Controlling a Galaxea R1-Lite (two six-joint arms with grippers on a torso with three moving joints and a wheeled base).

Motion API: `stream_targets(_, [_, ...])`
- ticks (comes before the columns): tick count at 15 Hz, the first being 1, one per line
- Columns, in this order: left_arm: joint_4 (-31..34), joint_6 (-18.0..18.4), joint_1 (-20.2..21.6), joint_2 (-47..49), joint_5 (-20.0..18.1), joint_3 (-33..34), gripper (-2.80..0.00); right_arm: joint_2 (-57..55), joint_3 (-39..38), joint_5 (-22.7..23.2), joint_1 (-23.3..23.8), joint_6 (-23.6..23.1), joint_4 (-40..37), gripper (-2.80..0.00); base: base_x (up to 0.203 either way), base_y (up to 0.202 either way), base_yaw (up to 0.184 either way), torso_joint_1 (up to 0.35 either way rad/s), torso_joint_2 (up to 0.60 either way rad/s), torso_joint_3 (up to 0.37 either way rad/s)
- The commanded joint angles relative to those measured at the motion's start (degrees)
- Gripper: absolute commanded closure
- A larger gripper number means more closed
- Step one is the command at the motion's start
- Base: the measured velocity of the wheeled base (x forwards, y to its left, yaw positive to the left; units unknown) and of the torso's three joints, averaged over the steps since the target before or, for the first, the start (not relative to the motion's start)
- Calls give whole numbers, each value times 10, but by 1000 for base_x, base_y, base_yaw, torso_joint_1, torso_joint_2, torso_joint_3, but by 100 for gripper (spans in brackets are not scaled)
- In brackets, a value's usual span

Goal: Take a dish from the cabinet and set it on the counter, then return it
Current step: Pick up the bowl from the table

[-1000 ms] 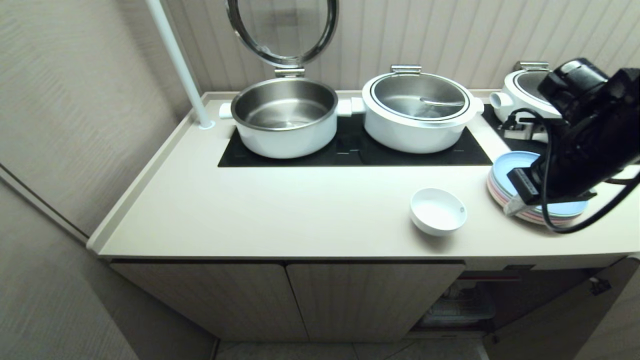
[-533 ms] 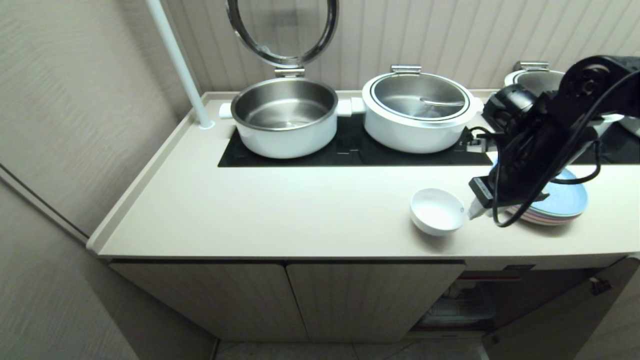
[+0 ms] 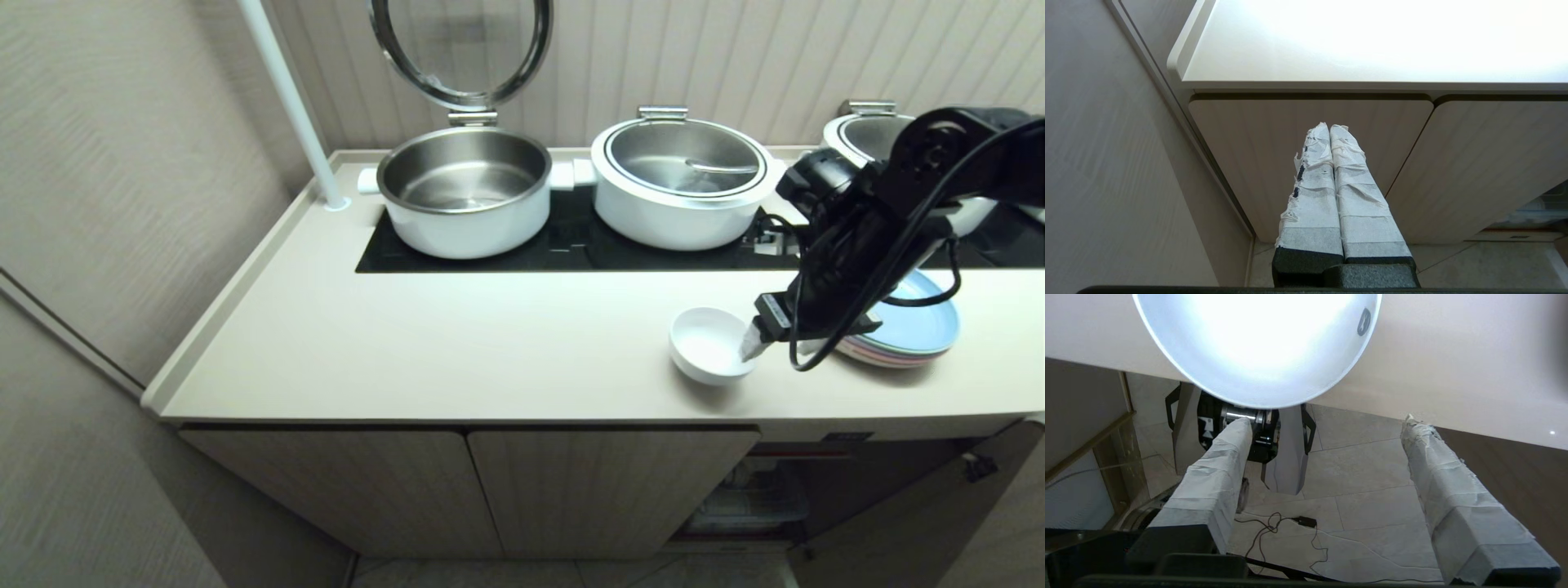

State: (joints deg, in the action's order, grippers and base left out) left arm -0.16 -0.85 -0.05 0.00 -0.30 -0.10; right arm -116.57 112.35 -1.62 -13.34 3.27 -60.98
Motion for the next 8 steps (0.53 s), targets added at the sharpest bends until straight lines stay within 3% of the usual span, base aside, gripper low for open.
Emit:
stream_targets(1, [0, 0, 0, 0, 0, 0, 0, -13, 0, -6, -2, 14, 7, -280, 0, 0, 0, 0, 0, 0])
stream_targets(8, [0, 0, 0, 0, 0, 0, 0, -58, 0, -18, -2, 47, 56, -280, 0, 0, 0, 0, 0, 0])
